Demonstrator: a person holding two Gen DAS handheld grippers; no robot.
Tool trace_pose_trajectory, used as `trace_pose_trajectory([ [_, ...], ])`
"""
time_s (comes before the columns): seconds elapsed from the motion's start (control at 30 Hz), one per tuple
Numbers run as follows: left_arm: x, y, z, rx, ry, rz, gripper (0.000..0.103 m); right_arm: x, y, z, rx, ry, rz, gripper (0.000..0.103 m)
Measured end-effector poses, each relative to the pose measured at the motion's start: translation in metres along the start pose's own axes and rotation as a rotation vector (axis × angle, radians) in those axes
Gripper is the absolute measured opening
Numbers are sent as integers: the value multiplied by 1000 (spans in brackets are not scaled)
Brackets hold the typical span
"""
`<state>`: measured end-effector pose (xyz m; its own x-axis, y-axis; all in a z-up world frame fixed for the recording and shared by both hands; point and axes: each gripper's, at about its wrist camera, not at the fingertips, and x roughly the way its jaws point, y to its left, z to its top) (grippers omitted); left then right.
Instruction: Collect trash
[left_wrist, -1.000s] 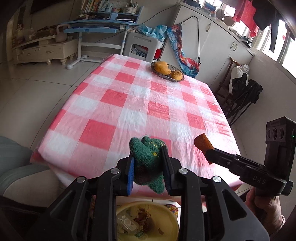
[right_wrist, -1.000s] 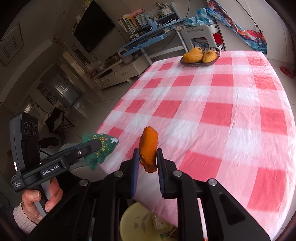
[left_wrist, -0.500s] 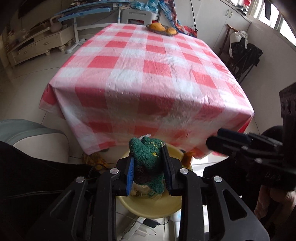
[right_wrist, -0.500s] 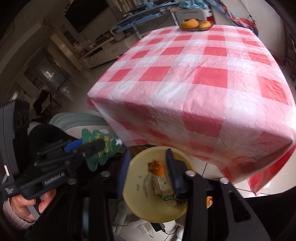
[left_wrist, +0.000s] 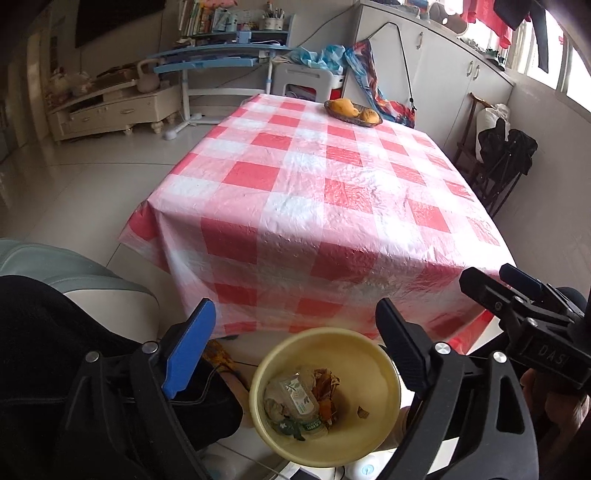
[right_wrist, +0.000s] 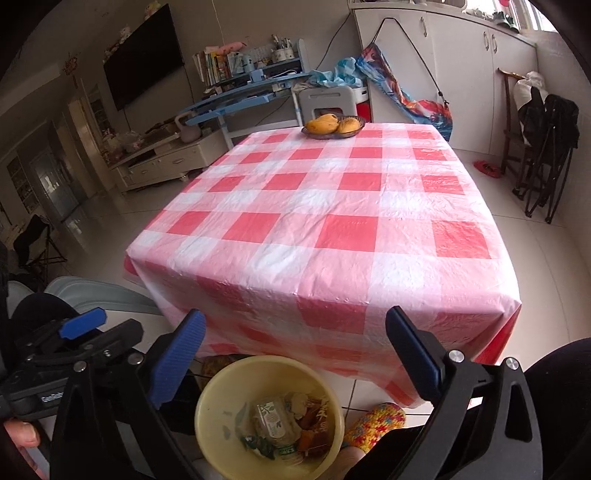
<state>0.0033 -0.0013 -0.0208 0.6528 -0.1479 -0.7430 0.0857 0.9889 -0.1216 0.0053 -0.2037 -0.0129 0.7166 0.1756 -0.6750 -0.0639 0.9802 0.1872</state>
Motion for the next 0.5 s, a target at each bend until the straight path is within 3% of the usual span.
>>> trace_pose_trajectory([
  [0.2,-21,-2,11,11,-120,34,93,-26,6,3,-89,-177,-153,95],
  [0.5,-38,-9,30,60,-200,57,94,-41,7,15,-96,-269,-217,95],
])
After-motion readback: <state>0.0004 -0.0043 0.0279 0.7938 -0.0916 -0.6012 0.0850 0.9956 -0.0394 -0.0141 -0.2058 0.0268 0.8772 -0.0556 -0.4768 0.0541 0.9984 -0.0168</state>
